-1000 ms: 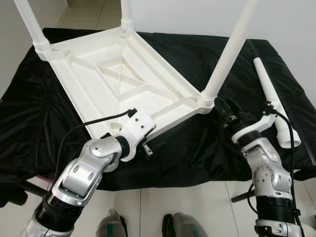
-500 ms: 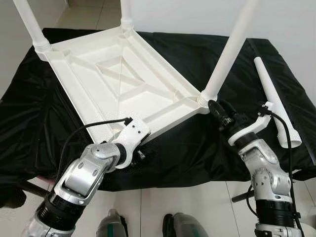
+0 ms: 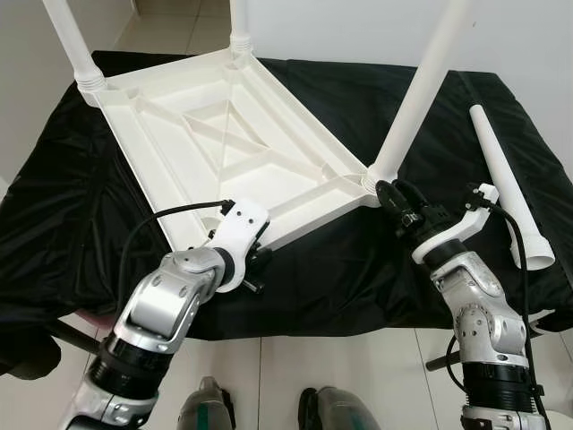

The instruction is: Building children table

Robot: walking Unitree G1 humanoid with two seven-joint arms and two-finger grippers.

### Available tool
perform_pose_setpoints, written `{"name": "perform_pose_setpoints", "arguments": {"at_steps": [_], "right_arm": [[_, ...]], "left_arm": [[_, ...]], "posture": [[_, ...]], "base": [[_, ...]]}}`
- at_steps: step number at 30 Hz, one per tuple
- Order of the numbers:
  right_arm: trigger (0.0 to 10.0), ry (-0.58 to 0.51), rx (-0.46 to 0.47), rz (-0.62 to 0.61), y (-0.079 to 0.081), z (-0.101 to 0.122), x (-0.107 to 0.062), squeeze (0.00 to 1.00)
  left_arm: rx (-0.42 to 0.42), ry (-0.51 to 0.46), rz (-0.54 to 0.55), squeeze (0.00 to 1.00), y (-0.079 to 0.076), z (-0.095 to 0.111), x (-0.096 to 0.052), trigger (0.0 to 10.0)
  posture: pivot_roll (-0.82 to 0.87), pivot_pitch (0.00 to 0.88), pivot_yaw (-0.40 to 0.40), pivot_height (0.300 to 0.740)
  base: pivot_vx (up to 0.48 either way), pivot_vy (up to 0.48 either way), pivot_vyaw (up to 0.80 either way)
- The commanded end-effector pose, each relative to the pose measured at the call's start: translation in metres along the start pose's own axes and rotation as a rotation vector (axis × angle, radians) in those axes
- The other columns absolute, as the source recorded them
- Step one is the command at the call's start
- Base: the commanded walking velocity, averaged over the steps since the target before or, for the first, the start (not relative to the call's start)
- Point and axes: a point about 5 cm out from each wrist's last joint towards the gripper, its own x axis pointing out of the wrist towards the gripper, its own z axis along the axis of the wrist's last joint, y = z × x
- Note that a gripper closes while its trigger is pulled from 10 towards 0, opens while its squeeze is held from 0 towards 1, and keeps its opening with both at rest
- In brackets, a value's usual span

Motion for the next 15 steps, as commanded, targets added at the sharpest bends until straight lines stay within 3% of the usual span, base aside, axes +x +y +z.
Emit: {"name": "perform_pose_setpoints", "arguments": {"at_steps": [1, 6, 15], "right_arm": [[10.0, 0.006, -0.008, 0.0, 0.002, -0.001, 0.002, 0.0], [10.0, 0.003, -0.005, 0.005, 0.006, -0.002, 0.005, 0.0], [10.0, 0.002, -0.006, 0.01, 0.007, -0.001, 0.005, 0.0]], "left_arm": [[0.033, -0.114, 0.058, 0.0, 0.004, 0.028, -0.001, 0.0], [-0.029, -0.159, 0.101, 0.0, -0.001, 0.045, 0.007, 0.0], [-0.058, -0.142, 0.133, 0.0, -0.003, 0.046, 0.012, 0.0]], "posture": [[-0.11, 0.049, -0.009, 0.74], [-0.12, 0.045, -0.008, 0.74], [-0.12, 0.045, -0.007, 0.74]], "base": [[0.0, 0.0, 0.0], [0.0, 0.0, 0.0], [0.0, 0.0, 0.0]]}}
